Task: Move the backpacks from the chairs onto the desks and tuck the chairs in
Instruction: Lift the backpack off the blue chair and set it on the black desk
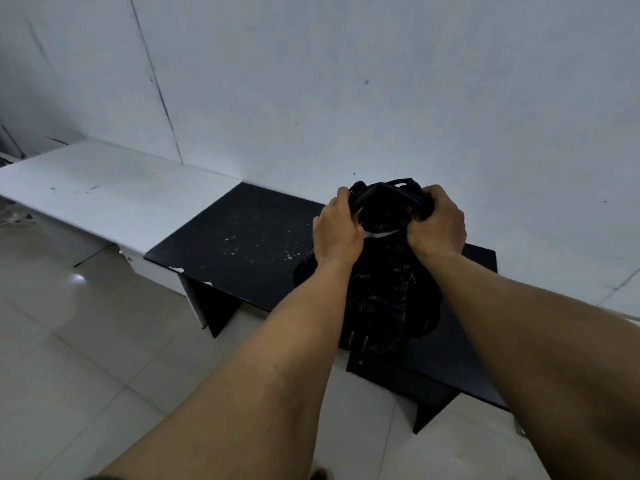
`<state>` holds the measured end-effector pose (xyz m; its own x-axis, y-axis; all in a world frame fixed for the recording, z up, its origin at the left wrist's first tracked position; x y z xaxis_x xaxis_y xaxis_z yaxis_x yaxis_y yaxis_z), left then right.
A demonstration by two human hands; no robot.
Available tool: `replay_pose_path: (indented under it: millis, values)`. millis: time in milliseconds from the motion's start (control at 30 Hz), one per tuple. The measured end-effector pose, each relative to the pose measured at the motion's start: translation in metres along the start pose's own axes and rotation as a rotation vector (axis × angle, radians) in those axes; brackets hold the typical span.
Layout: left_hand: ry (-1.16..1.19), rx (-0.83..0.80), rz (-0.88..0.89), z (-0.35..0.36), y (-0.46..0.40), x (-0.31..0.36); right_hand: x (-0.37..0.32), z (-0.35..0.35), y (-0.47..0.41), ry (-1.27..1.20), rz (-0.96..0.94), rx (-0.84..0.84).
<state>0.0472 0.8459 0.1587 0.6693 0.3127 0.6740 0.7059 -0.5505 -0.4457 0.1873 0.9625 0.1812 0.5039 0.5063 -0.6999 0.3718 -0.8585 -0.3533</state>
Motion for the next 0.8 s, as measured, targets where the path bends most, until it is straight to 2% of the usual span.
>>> replay_pose_path:
  millis: [500,800]
  values:
    - [-0.016,-0.181,0.167,0.148,-0.102,0.040,0.091,-0.014,-0.125,0.085,0.139,0.032]
    - [0.041,-0.227,0.191,0.239,-0.151,0.081,0.155,-0.036,-0.203,0.074,0.120,0.019]
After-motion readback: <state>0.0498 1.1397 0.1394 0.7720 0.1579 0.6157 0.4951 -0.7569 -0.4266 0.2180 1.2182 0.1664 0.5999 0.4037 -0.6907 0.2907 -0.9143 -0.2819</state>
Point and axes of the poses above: each hand's wrist, its own y-axis away from the middle knuckle, its own z-axis out of the palm, x = y × z, the point moved 6 cm from there along -y, towards the middle knuckle, and after that the axes turned 4 degrees about -x, right-handed, at the moved point
